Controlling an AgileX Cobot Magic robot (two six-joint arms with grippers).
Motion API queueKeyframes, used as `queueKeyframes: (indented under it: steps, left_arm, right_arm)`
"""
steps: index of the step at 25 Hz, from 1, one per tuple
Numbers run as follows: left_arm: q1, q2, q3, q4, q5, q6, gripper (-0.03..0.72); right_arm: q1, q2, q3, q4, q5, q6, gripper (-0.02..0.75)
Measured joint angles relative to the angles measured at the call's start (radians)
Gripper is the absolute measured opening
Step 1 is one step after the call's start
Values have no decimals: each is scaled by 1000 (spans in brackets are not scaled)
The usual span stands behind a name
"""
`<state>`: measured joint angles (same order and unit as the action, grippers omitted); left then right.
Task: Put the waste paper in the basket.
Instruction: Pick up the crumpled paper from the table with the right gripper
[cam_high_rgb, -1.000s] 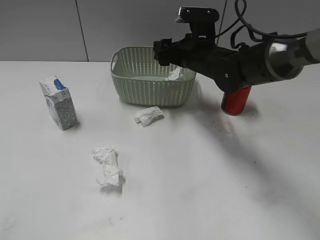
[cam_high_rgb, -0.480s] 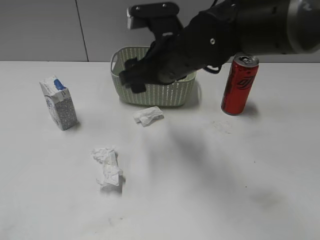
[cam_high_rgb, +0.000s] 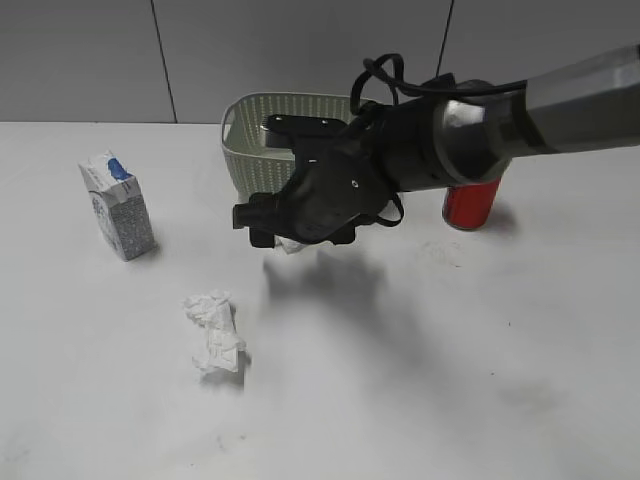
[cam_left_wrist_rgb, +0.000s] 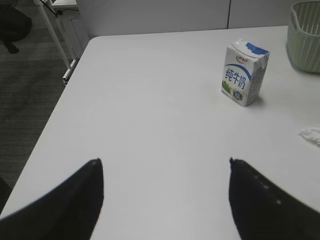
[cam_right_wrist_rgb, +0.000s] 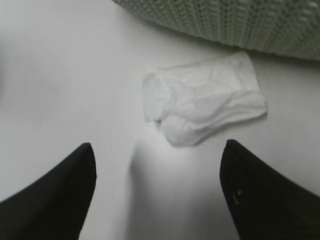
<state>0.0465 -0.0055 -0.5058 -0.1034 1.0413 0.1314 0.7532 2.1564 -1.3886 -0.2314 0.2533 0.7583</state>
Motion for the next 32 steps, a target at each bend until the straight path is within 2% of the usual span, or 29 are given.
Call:
queueKeyframes:
  steps: [3,9,15,19,21,22,24,26,27,29,32]
  left_arm:
    - [0,0,0,0,0,0,572]
    - [0,0,0,0,0,0,572]
    - [0,0,0,0,0,0,572]
    - [0,0,0,1,0,0,572]
    - [0,0,0,1,0,0,572]
    - [0,0,0,1,0,0,572]
    - [0,0,0,2,0,0,572]
    - [0,0,0,2,0,0,572]
    - [0,0,0,2,0,0,572]
    - [0,0,0,2,0,0,572]
    - [0,0,0,2,0,0,572]
  right_arm:
    - [0,41,-62,-105,12,33,582]
    - [0,81,-109,-333,37,275,577]
    - [0,131,-126,-420,32,354,574]
    - [0,171,-153,-435,28,359,564]
    - [0,172,-158,-430,30,359,517]
    - [0,174,-159,-419,31,360,470]
    - [0,174,-161,-390,40,360,330]
    - [0,169,-162,-348,48,359,136]
    - [0,163,-162,-328,52,356,69]
    - [0,139,-162,-284,56,332,13]
    - [0,70,-162,-213,70,240,-2]
